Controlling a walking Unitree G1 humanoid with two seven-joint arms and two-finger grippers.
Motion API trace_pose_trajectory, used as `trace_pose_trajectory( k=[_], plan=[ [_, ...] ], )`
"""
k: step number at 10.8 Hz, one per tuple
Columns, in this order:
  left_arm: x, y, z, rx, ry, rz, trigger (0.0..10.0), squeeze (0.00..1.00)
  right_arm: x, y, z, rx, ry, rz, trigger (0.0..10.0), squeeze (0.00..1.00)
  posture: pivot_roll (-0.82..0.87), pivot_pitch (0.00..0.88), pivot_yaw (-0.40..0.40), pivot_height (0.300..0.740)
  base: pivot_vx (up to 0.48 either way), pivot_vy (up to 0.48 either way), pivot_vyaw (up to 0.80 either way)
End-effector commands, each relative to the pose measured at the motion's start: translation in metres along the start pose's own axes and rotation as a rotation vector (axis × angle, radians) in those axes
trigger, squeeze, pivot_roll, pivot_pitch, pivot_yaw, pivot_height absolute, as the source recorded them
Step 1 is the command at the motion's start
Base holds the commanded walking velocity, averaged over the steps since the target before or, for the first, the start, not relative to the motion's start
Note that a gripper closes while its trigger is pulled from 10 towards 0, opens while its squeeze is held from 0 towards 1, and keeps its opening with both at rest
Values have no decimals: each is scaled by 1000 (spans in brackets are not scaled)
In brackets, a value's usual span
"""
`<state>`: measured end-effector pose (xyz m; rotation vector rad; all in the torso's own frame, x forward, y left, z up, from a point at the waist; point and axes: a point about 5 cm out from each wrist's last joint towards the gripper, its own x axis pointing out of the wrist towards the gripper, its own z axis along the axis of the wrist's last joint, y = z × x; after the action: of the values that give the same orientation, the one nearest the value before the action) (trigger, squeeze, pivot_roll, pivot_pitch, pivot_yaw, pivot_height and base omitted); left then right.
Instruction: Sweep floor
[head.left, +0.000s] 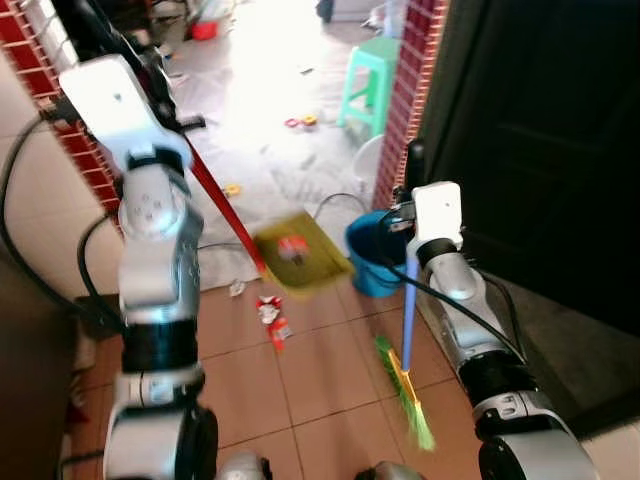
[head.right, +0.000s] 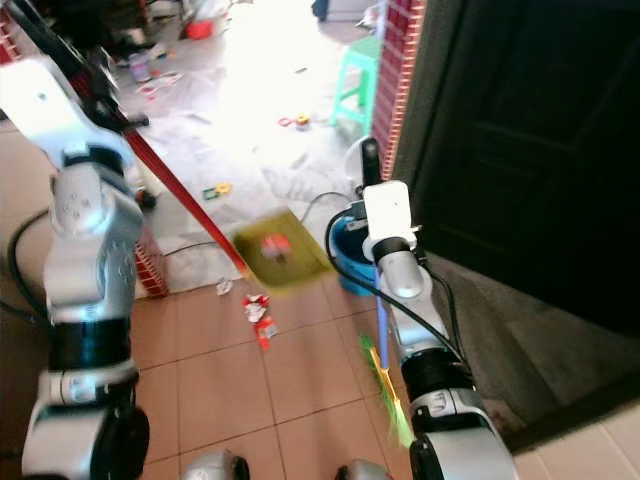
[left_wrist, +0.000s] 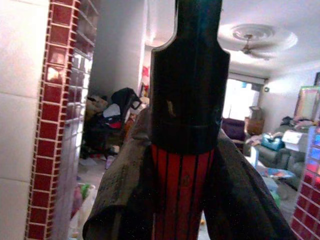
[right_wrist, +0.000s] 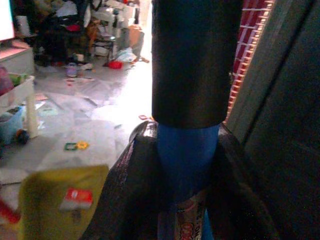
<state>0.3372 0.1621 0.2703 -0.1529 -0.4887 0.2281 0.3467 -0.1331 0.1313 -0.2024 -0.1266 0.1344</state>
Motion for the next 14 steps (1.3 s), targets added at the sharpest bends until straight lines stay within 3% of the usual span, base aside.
trace_pose_trajectory(
  k=[1, 3, 5, 14],
  plan=[
    [6, -6, 17, -26, -96, -13, 10000, 0, 3, 0, 8, -8, -33, 4, 10000, 0, -69, 0, 45, 740, 0, 0, 0],
    [6, -15, 13, -50, -83, -46, 10000, 0, 2, -3, 8, 0, -34, -9, 10000, 0, -74, 0, 50, 740, 0, 0, 0],
    [5, -18, 11, -36, -80, -56, 10000, 0, 0, -3, 7, -2, -30, -9, 10000, 0, -79, 0, 53, 740, 278, 0, -800],
    [2, -18, 4, -44, -81, -76, 10000, 0, 2, 0, 8, -3, -38, -5, 10000, 0, -80, 0, 50, 740, 444, 0, 0]
  ],
)
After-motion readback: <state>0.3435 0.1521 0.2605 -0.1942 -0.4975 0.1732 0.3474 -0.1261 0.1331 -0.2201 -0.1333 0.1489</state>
